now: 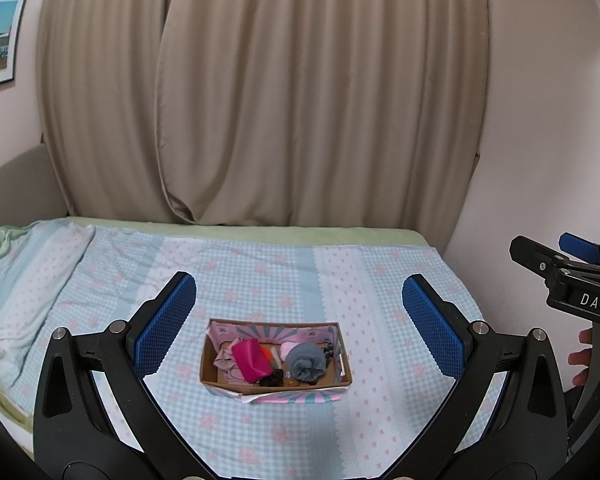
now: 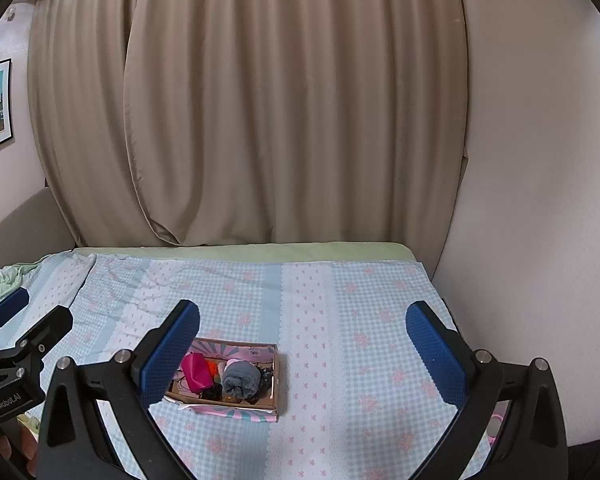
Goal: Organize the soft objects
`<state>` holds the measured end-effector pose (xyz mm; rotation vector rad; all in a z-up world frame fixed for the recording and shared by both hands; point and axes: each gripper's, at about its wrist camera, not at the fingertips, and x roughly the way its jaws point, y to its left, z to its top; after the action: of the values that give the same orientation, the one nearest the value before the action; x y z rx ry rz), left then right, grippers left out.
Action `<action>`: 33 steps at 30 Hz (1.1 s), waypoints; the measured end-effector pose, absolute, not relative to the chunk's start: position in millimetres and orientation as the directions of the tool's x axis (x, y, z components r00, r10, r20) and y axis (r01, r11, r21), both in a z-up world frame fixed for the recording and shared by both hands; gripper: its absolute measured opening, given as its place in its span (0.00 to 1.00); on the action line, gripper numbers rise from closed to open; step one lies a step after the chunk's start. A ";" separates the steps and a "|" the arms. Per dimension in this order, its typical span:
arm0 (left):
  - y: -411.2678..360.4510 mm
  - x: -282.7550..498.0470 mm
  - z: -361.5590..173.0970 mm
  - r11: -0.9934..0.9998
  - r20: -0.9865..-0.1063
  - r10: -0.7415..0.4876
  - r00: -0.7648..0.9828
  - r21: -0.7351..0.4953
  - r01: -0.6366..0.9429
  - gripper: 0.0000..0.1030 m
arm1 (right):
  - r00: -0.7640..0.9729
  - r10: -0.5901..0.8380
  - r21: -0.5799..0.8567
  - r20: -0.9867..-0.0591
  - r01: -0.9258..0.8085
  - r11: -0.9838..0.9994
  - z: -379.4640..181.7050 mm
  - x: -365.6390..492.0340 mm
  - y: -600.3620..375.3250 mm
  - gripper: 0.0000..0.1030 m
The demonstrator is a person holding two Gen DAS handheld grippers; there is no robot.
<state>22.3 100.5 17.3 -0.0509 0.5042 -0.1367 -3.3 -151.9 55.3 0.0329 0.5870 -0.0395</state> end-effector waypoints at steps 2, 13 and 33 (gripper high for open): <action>101.4 22.5 17.4 0.989 -0.478 -0.146 0.866 -0.085 0.120 1.00 | 0.832 -0.028 0.019 -0.554 0.047 0.999 55.4 -3.8 -152.1 1.00; 103.8 20.9 17.7 0.989 -0.470 -0.146 0.871 -0.078 0.124 1.00 | 0.833 -0.031 0.017 -0.552 0.049 0.999 55.3 -1.3 -151.2 1.00; 109.7 22.6 15.4 0.991 -0.457 -0.136 0.879 -0.077 0.113 1.00 | 0.833 -0.034 0.013 -0.552 0.049 0.999 54.4 2.8 -144.4 1.00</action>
<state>22.6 109.7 15.4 -0.0490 0.4796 -0.1296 2.8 -144.4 54.4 0.0275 0.5845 -0.0440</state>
